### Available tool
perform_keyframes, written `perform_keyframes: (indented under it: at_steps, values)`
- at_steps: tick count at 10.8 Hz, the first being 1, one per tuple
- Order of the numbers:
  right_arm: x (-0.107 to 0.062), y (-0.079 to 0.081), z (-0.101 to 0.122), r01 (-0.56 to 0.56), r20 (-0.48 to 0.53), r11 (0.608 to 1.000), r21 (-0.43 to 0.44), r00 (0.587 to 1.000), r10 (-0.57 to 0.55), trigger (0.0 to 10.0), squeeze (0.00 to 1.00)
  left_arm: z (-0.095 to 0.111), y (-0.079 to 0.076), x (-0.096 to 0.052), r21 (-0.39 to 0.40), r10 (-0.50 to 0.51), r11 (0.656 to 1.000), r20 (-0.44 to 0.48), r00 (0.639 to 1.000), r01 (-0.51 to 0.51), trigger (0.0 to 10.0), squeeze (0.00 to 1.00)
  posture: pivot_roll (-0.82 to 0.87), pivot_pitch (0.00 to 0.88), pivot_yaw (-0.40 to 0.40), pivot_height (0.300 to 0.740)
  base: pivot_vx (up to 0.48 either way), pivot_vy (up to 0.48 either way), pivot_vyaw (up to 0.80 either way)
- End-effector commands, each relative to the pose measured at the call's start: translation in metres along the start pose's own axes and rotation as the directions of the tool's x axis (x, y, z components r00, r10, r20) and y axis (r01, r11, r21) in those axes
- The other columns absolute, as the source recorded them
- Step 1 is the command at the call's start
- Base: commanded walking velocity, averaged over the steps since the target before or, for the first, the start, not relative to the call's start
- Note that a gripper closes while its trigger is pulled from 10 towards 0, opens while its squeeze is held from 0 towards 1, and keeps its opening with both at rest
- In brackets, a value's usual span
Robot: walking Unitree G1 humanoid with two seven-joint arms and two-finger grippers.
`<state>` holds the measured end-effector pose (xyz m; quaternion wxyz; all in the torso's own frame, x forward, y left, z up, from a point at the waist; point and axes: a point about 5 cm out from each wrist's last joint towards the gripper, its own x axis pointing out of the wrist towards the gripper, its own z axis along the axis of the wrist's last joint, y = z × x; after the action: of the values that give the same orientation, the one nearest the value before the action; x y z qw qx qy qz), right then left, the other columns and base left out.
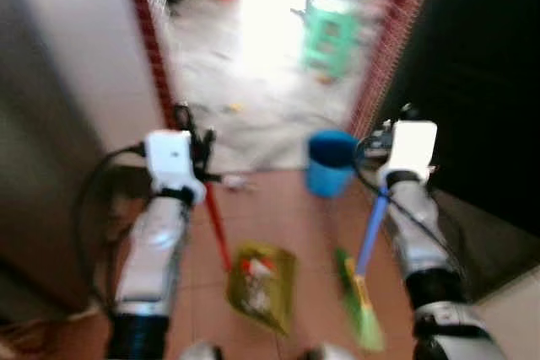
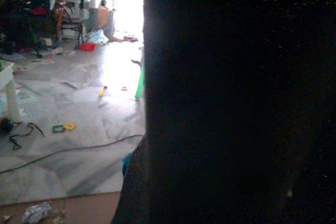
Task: Sweep floor
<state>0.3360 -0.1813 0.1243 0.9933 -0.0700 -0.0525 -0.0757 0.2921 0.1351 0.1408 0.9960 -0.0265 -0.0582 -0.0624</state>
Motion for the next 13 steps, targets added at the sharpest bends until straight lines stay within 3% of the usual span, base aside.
perform_keyframes:
  at_steps: [1,5,13]
  values:
    - [0.005,0.0,0.013,0.005,0.056,1.0,0.004,0.998,-0.005,10.0,0.0,0.016,-0.003,0.004,-0.01,-0.008,1.0,0.075,0.997,0.009,10.0,0.0,-0.06,0.0,0.007,0.74,0.304,0.0,0.0]
    - [0.004,-0.003,0.009,0.013,0.042,1.0,-0.017,0.999,-0.012,10.0,0.0,0.048,-0.002,0.015,-0.073,0.036,0.997,0.173,0.984,-0.024,10.0,0.0,-0.05,0.0,0.001,0.74,0.318,0.0,0.0]
    - [0.005,0.0,0.002,-0.016,0.014,0.999,-0.038,1.0,0.017,10.0,0.0,0.106,0.016,0.032,-0.165,0.142,0.982,0.325,0.935,-0.092,10.0,0.0,-0.06,0.0,-0.012,0.74,0.367,0.0,0.0]
